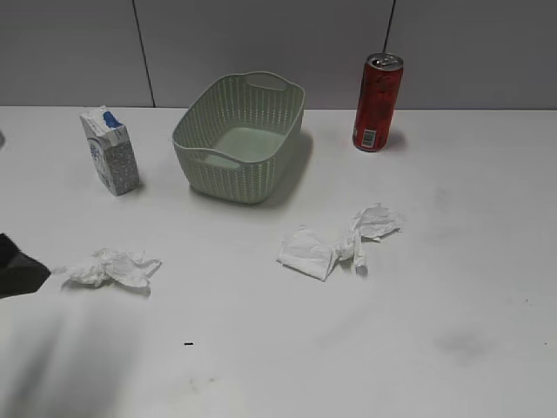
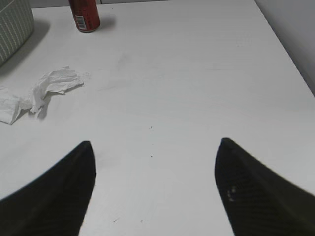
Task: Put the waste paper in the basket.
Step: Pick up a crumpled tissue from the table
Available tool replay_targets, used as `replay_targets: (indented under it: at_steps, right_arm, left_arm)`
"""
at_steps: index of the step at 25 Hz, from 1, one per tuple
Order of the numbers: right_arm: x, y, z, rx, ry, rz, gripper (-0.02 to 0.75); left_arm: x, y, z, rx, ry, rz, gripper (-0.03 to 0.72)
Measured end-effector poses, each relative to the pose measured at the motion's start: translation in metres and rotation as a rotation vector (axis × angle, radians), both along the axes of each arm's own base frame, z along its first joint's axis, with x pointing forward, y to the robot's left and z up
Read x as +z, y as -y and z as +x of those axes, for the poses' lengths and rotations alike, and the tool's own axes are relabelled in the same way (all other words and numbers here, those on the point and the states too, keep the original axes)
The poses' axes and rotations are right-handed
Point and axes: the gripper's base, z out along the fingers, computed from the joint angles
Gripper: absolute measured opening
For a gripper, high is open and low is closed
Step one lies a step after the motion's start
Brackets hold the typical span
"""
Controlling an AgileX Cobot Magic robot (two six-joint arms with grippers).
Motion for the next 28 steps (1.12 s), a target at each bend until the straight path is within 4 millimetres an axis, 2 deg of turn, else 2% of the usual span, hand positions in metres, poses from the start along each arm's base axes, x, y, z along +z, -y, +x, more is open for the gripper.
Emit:
replay_targets:
  at_steps: [6, 14, 19, 23, 26, 28]
  right_arm:
    - [0.000, 0.000, 0.000, 0.000, 0.000, -0.001, 0.571]
    - [0.000, 0.000, 0.000, 0.001, 0.000, -0.002, 0.571]
    - [0.000, 0.000, 0.000, 0.001, -0.001, -0.002, 0.571]
    - [0.000, 0.000, 0.000, 0.001, -0.001, -0.003, 0.571]
    - [0.000, 0.000, 0.000, 0.001, -0.001, -0.003, 0.571]
    - [0.000, 0.000, 0.000, 0.001, -0.001, -0.003, 0.571]
  left_arm:
    - [-0.017, 0.018, 0.047, -0.004, -0.094, 0.038, 0.604]
    - [-0.064, 0.037, 0.099, -0.005, -0.234, 0.090, 0.594]
    - [-0.095, 0.041, 0.114, 0.003, -0.267, 0.114, 0.593]
    - [-0.110, 0.041, 0.117, 0.002, -0.283, 0.130, 0.579]
    - [-0.114, 0.041, 0.117, 0.001, -0.292, 0.137, 0.529]
    - [-0.114, 0.041, 0.117, 0.001, -0.291, 0.137, 0.458]
